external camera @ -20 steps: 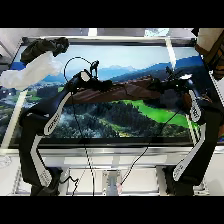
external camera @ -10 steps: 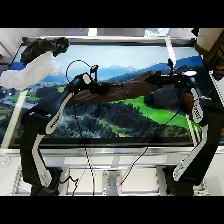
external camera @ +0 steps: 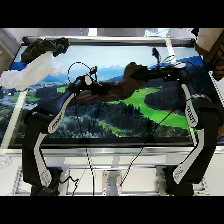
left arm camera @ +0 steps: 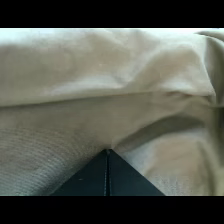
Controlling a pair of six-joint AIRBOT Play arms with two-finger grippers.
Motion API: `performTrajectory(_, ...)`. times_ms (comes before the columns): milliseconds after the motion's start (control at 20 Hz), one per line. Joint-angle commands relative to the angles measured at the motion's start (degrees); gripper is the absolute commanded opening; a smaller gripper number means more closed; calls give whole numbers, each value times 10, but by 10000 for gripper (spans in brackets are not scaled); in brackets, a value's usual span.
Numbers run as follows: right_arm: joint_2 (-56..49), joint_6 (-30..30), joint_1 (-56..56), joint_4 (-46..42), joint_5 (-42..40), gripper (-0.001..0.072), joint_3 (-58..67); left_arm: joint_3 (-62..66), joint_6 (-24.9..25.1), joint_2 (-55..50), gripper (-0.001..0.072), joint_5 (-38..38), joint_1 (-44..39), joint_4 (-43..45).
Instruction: Fold the shirts.
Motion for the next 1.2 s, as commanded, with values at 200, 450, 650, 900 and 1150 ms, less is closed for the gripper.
performTrajectory(200, 6, 14, 125, 4, -126, 27, 70, 76, 46, 17, 13, -40, 0, -21)
performTrajectory(450, 6, 58, 189, -46, -190, 27, 88, 162, 33, 85, 13, -125, 15, 217)
performTrajectory(650, 6, 74, 231, -82, -267, 27, 88, 172, 31, 147, 13, -197, 35, 404)
performTrajectory(900, 6, 106, 273, -146, -330, 27, 88, 172, 31, 189, 13, -214, 72, 414)
performTrajectory(1150, 5, 117, 292, -156, -379, 27, 88, 172, 42, 191, 13, -235, 75, 418)
